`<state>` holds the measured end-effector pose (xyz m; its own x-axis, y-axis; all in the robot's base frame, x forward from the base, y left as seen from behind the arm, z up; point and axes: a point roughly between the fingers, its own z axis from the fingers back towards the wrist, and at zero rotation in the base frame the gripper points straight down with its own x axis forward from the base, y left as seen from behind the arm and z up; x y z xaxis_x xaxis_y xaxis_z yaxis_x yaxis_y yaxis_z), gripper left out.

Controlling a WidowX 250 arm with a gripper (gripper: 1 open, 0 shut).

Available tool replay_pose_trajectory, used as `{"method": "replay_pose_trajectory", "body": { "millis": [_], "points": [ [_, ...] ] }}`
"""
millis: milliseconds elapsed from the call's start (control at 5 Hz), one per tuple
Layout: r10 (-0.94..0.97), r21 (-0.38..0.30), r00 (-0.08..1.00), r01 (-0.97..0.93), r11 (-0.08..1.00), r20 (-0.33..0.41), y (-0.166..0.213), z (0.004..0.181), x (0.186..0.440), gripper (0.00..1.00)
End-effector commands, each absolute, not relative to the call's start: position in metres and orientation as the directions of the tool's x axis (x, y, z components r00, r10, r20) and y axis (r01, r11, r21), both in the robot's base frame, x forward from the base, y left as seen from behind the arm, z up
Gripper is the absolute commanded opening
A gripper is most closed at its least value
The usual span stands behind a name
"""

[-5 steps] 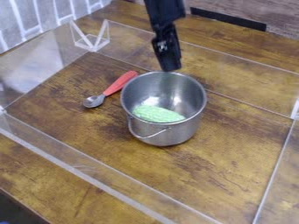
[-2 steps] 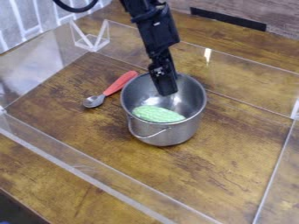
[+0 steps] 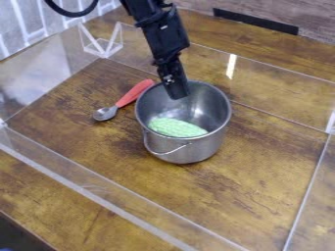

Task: Put the green object in the silver pot

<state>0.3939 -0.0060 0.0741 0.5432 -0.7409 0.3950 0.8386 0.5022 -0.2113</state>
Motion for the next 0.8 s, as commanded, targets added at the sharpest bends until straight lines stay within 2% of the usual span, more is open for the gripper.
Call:
{"method": "replay_pose_trajectory", "body": {
  "millis": [0, 200, 600],
  "points": [
    [-0.725, -0.187, 0.545, 0.834, 0.519, 0.422, 0.002, 0.094, 0.39, 0.0],
    [-0.715, -0.207, 0.557, 0.828, 0.522, 0.423, 0.001, 0.098, 0.383, 0.0],
    [-0.72, -0.246, 0.557, 0.83, 0.501, 0.414, 0.001, 0.089, 0.378, 0.0]
  ]
}}
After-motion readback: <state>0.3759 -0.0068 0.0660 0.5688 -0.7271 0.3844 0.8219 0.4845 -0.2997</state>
